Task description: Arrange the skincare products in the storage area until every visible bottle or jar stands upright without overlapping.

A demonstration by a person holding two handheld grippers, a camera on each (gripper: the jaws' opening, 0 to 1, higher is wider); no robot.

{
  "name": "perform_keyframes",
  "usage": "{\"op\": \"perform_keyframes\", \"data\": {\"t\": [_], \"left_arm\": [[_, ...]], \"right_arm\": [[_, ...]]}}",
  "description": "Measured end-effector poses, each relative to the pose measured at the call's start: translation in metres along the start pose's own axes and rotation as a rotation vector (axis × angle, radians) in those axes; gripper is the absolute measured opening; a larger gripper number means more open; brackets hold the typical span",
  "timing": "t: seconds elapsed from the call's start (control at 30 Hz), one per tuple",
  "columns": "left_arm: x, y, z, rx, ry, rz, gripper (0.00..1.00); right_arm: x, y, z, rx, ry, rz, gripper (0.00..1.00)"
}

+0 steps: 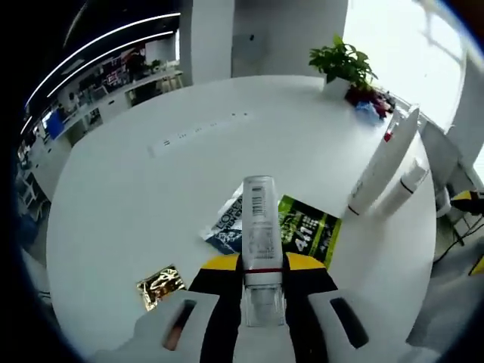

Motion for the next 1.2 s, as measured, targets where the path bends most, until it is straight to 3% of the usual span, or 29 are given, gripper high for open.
{"op": "perform_keyframes", "data": {"t": [0.37,0.5,0.6,0.87,0.97,1.1,1.2], "left_arm": [[-0.008,-0.040,0.045,-0.033,-0.051,-0.050,0.17],[-0.007,-0.054,0.058,-0.056,-0.069,-0.075,0.17],[-0.008,-0.065,0.069,-0.091,-0.078,-0.084,0.17],[-0.016,-0.088,0.088,-0.153,-0.067,-0.162,0.17],[-0.021,-0.097,0.093,-0.179,-0.040,-0.216,0.17],[-0.026,-0.113,0.096,-0.211,-0.022,-0.249,0.17],[-0.030,-0.125,0.097,-0.235,-0.003,-0.277,0.17]], "right_arm": [[0.000,0.003,0.000,0.026,-0.001,-0.014,0.72],[-0.003,0.011,0.000,0.081,0.033,-0.003,0.72],[0.000,0.025,-0.003,0.148,0.068,0.128,0.68],[0.020,0.046,-0.012,0.291,0.099,0.329,0.63],[0.025,0.049,-0.015,0.339,0.119,0.380,0.61],[0.032,0.055,-0.018,0.389,0.143,0.460,0.52],[0.034,0.061,-0.021,0.419,0.152,0.487,0.52]]}}
Point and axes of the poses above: the point that each gripper's makers call its tool centre point, and the gripper's own axes: z roughly backward along the fingers, y roughly to its left, x roughly out of its top, the point moved 4 cm from there along z, roughly backward along the fingers, and after that the axes turned 15 degrees about -z, right-handed, at the moved point
